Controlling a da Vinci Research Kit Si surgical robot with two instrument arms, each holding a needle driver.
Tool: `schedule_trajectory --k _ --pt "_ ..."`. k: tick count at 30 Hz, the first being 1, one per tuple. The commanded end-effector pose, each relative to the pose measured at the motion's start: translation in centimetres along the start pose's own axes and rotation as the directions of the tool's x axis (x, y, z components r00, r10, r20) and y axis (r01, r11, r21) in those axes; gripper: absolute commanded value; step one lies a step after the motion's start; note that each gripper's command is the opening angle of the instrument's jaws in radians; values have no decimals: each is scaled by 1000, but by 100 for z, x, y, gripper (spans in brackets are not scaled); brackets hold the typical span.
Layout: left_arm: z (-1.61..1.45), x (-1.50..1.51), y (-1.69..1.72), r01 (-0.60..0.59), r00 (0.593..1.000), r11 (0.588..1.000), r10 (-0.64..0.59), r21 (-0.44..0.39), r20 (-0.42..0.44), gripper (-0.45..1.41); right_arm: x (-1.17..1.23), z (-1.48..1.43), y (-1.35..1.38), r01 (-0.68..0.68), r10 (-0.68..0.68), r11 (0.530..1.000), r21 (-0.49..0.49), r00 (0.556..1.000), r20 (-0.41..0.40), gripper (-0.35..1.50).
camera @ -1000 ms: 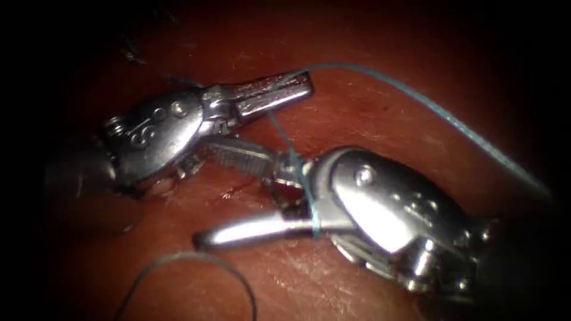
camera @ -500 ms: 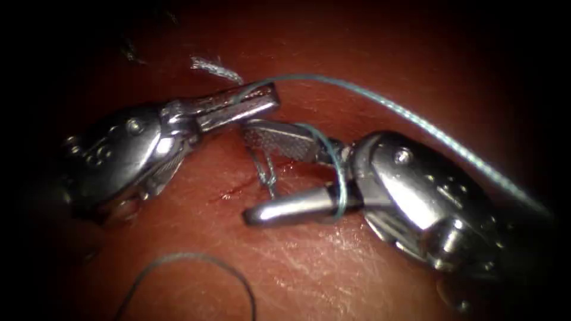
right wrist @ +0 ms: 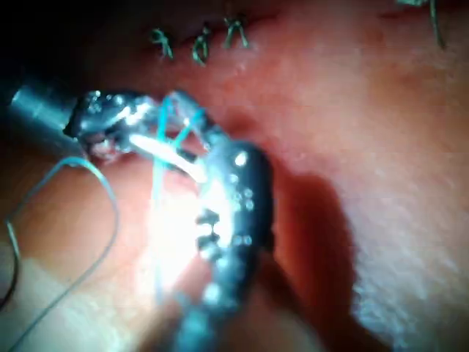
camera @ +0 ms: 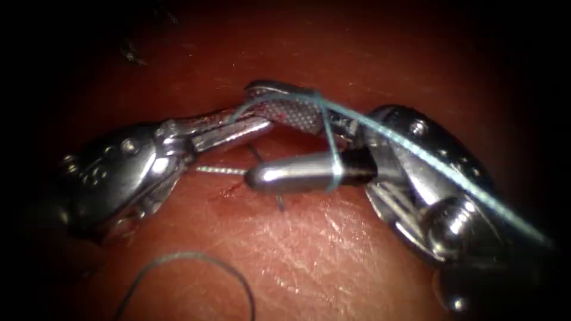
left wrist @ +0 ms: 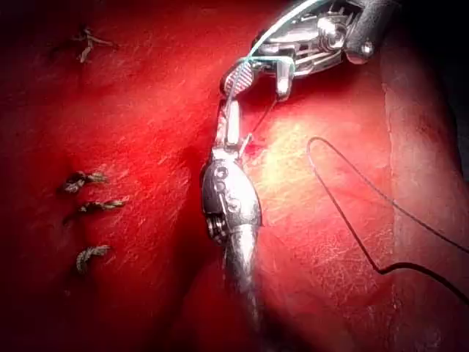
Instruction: Wound Closure
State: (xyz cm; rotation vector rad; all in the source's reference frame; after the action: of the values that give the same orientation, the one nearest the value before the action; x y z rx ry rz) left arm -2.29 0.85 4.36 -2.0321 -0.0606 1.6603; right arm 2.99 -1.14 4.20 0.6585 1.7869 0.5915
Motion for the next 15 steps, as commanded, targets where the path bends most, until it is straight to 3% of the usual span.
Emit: schedule_trajectory --k 1,15 --pt "1 -9 3 3 1000 1000 -3 2 0 -45 -8 5 1 -7 7 1000 2 1000 -3 54" --pt "-8 7 25 11 1000 1000 -11 5 -2 -45 -20 -14 22 14 -13 996 -84 1000 15 54"
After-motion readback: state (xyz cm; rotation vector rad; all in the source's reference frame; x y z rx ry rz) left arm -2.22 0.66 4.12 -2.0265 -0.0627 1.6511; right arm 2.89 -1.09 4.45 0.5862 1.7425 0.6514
